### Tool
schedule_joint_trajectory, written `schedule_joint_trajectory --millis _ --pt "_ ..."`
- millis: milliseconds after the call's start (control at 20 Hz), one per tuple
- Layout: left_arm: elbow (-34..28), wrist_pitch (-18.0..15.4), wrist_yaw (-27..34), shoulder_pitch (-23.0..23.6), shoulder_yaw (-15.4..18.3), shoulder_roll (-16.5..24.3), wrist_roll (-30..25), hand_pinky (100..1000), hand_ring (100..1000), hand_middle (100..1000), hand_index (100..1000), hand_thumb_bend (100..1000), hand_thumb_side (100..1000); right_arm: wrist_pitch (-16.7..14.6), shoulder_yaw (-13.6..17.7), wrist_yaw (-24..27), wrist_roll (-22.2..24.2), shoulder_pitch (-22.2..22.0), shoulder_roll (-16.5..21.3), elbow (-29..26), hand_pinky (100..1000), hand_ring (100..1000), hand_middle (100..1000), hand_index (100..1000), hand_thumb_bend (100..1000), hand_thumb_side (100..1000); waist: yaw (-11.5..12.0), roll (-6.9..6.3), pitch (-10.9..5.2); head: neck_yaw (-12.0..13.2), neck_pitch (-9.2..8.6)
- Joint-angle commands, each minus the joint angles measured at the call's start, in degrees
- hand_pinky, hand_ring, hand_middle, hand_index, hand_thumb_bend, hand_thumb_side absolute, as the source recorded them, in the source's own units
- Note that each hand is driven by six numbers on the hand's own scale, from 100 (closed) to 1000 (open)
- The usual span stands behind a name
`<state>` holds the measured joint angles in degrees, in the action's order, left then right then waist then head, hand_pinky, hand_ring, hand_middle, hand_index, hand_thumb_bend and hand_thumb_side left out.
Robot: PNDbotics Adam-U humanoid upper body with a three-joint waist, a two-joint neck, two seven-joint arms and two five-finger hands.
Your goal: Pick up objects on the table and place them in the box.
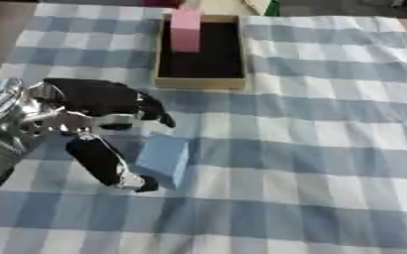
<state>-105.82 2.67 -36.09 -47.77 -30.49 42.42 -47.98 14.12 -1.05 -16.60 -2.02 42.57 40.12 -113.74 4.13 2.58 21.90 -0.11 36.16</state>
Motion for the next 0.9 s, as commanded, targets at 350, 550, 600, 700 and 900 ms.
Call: schedule_joint_trajectory --millis 350,550,600,700,900 --pt "2.5 -1.6 -2.7 -1.0 0.0 -0.6 1.9 834 868 836 942 487 650 0.4 1.1 0.5 0.0 0.3 0.9 -0.9 805 768 512 744 150 721 -0.6 0.02 -0.49 0.3 -0.79" --pt "3.8 -1.7 -2.7 -0.8 -0.4 -0.9 1.6 828 867 835 942 488 645 0.4 1.4 0.6 -0.3 0.2 0.8 -0.9 804 768 508 741 150 721 -0.8 0.09 -0.10 0.3 -0.94" --pt "4.1 -1.8 -2.8 -0.8 -0.5 -1.0 1.5 824 867 835 942 490 644 0.5 1.4 0.6 -0.4 0.2 0.8 -0.9 804 768 508 741 150 721 -0.9 0.12 0.01 0.3 -0.98" --pt "4.7 -2.1 -3.1 -0.7 -0.8 -1.2 1.4 823 866 834 941 492 642 0.6 1.5 0.6 -0.5 0.2 0.7 -0.9 802 767 506 740 150 721 -1.0 0.17 0.19 0.3 -0.99" --pt "5.2 -2.6 -3.2 -0.6 -1.1 -1.5 1.4 810 849 813 927 479 630 1.5 1.5 0.3 -0.5 0.8 0.1 -0.9 801 767 503 739 149 723 -1.0 0.15 0.34 0.3 -0.86"
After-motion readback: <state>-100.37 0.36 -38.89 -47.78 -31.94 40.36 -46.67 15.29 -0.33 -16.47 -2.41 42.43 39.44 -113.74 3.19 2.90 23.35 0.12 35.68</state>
